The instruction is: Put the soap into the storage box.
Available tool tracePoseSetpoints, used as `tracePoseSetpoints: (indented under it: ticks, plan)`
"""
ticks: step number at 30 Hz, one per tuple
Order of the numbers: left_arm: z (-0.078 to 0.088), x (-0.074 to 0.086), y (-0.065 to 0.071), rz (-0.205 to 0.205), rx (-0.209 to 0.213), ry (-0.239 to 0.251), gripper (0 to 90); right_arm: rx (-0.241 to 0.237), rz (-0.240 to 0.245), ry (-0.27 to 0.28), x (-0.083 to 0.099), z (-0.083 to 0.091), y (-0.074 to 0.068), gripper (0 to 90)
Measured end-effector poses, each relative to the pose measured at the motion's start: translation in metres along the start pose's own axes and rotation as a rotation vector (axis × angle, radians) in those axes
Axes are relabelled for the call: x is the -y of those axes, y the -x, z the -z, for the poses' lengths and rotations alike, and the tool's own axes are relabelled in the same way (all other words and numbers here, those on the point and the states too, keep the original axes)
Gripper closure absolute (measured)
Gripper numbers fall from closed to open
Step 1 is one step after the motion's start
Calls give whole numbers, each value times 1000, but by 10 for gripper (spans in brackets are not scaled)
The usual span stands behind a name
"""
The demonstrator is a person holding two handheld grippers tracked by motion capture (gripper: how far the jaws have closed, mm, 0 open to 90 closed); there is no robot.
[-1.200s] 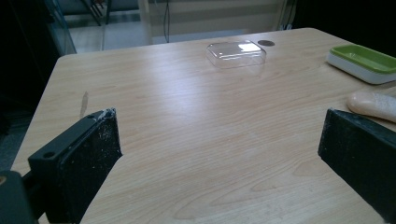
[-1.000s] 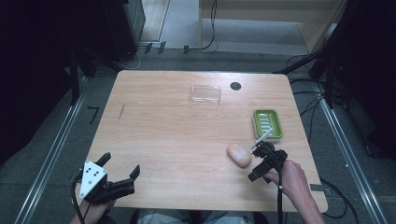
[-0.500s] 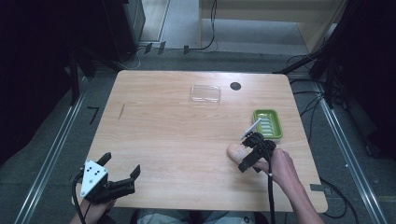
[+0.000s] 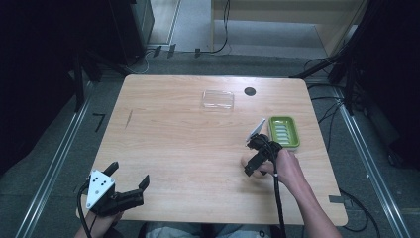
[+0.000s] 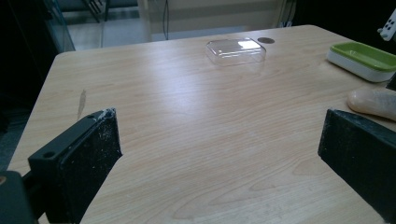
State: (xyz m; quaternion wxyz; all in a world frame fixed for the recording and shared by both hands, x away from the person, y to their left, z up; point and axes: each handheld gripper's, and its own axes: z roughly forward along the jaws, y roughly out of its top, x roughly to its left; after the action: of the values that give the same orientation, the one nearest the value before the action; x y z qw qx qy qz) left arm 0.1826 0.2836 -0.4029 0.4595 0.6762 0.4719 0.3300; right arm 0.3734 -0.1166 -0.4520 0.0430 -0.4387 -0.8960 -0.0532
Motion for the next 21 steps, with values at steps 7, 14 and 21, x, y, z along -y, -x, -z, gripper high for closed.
tracePoseSetpoints:
  ticks: [7, 14, 21]
  plan:
    - [0, 0, -1, 2, -2, -1, 0, 13, 3, -20, -14, -9, -2, 76]
    - [1, 0, -1, 4, 1, 0, 0, 37, 1, -24, -17, -12, -2, 196]
    - [1, 0, -1, 5, 2, 1, 0, 51, -8, -22, -18, -13, -2, 298]
